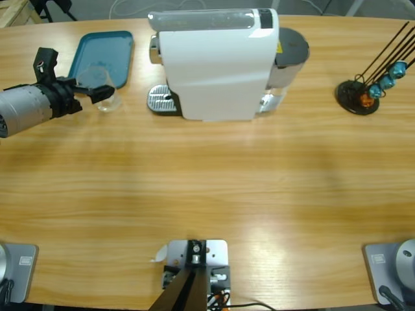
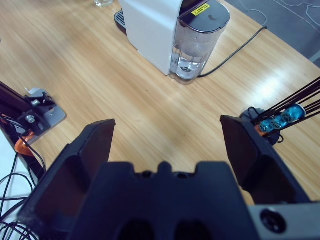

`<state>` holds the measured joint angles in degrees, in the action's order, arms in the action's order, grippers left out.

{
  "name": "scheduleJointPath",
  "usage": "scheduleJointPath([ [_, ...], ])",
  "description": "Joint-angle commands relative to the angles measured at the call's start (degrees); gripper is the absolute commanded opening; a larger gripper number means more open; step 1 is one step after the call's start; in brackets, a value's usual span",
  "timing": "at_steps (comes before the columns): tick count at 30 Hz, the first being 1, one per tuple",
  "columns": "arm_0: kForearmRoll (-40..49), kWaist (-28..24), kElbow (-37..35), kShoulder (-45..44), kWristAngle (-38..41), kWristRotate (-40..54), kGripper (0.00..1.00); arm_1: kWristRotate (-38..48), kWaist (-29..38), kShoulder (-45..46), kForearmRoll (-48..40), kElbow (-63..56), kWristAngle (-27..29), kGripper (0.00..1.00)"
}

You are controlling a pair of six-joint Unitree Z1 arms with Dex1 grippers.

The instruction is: Pour coffee

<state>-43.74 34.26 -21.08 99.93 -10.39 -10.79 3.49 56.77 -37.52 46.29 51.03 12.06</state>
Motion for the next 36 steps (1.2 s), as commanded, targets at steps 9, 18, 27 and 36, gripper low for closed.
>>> scheduleJointPath([
  [9,-2.1,-1.7,0.0,3.9,-0.6,-0.3,0.817,0.7,-0.6,1.3,0.6,-2.2,-1.2,0.913],
  [18,-2.1,-1.6,0.2,4.4,-0.4,0.0,0.724,0.7,-0.6,1.4,0.6,-2.2,-1.2,0.913],
  [27,9.3,3.9,-1.9,-10.4,3.8,3.3,0.724,0.7,-0.6,1.4,0.4,-2.2,-1.2,0.909],
  [36,17.1,3.9,-9.3,-7.3,10.5,10.0,0.651,0.7,-0.6,1.8,0.3,-2.3,-1.2,0.908],
])
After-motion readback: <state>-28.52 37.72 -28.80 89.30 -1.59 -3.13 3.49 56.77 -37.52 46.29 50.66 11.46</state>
